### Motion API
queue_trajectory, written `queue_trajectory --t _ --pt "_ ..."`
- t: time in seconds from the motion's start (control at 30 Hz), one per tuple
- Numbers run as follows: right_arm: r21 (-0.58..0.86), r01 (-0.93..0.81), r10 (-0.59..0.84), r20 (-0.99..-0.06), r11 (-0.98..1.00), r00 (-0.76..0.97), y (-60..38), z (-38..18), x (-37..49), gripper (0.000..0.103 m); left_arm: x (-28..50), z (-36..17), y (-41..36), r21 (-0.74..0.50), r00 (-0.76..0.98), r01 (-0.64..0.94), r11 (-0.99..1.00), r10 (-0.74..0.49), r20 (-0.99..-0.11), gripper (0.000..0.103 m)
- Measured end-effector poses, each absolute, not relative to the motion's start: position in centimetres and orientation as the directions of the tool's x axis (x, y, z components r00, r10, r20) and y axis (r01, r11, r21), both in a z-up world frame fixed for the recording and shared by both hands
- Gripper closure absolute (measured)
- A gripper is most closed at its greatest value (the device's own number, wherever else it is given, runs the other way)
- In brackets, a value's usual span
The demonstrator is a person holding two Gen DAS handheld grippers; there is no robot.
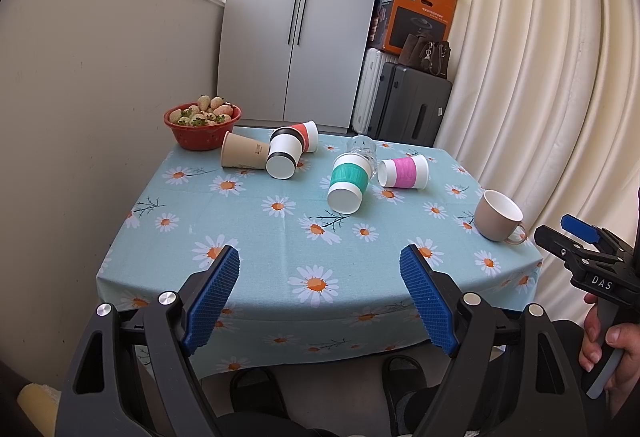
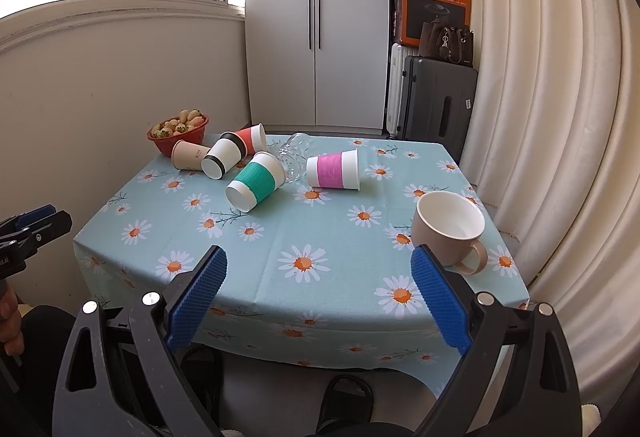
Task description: Flip cup upright
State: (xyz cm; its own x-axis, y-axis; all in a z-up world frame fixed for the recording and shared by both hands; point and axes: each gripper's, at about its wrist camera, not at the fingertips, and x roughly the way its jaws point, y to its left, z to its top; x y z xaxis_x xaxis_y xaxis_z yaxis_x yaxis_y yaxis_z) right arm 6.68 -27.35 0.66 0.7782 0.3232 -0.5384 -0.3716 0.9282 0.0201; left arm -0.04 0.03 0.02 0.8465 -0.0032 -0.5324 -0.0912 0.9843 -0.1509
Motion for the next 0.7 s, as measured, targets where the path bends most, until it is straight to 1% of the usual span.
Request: queue_trajectory --t 0.7 --pt "0.017 -0.372 0.322 -0.539 0.928 0.779 -27.24 0.59 6.85 0.011 -0.04 0.02 0.02 -0.151 0.846 -0.092 0.984 -0.003 -0.533 0.022"
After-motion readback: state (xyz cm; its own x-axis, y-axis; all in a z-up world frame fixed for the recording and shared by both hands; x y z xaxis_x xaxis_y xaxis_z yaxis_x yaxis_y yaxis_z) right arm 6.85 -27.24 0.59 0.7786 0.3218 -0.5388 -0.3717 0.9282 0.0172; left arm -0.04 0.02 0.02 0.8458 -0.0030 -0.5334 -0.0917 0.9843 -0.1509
